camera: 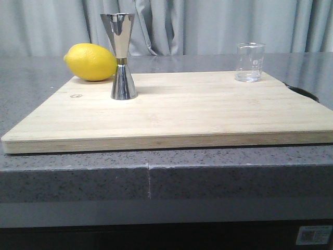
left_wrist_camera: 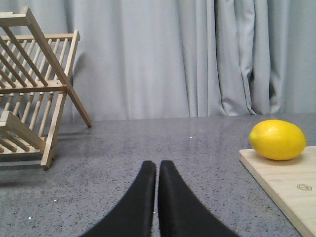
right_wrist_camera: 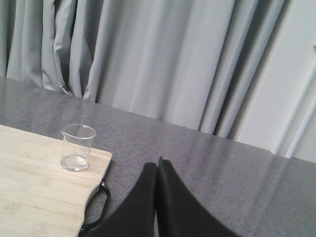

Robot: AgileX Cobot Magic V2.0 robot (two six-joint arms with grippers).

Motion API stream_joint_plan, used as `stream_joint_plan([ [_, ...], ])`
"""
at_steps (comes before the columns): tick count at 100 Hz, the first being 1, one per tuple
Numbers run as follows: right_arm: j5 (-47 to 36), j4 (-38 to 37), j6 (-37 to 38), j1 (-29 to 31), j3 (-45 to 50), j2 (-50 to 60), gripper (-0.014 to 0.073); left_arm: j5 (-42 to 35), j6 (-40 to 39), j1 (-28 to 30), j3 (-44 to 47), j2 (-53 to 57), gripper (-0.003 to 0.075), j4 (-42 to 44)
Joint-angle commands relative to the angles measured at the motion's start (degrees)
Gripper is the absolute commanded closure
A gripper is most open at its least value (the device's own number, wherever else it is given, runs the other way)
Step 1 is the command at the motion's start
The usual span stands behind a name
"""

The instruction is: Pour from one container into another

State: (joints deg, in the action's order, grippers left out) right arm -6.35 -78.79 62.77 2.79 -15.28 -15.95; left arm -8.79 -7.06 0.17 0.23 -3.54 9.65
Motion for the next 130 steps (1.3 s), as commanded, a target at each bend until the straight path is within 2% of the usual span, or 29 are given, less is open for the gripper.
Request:
stream_joint_plan([
  [1, -0.7, 0.2, -0.2, 0.0, -1.5, -0.2, 0.0649, -4.2, -0.4, -0.5, 1.6, -0.5, 0.0739, -0.2],
  [15, -0.1, 0.2, -0.2, 0.0, -1.5, -0.2, 0.0649, -4.2, -0.4, -0.5, 1.6, -0.5, 0.0739, -0.2],
  [31, 4.1, 0.6, -0.2, 0.0, -1.4, -0.2, 0.0649, -4.2, -0.4, -0.5, 1.6, -0.5, 0.0739, -0.2],
  [47, 7.3, 9.2, -1.4, 0.0, -1.3, -0.2, 0.0649, -4.2, -0.4, -0.5, 1.6, -0.5, 0.0739, -0.2],
  [57, 5.6, 18.3, -13.5, 0.0, -1.3, 0.5, 0.0649, -4.2, -0.4, -0.5, 1.6, -0.5, 0.0739, -0.2],
  [69, 3.2, 34.4, -30.7, 0.0, -1.3, 2.7, 0.0649, -4.2, -0.4, -0.5, 1.6, -0.5, 0.0739, -0.2],
  [94, 3.2, 61.8, -55.3, 0.0, 3.3, 9.2, 0.0649, -4.2, -0.4, -0.5, 1.6, -0.5, 0.0739, -0.2],
  [104, 2.9, 68.6, -59.3, 0.0, 5.9, 11.9, 0.0649, -4.2, -0.4, -0.5, 1.6, -0.5, 0.0739, -0.2],
  [130, -0.3, 72.5, -59.3, 0.0, 12.2, 17.6, 0.0649, -4.2, -0.4, -0.5, 1.6, -0.5, 0.0739, -0.2],
])
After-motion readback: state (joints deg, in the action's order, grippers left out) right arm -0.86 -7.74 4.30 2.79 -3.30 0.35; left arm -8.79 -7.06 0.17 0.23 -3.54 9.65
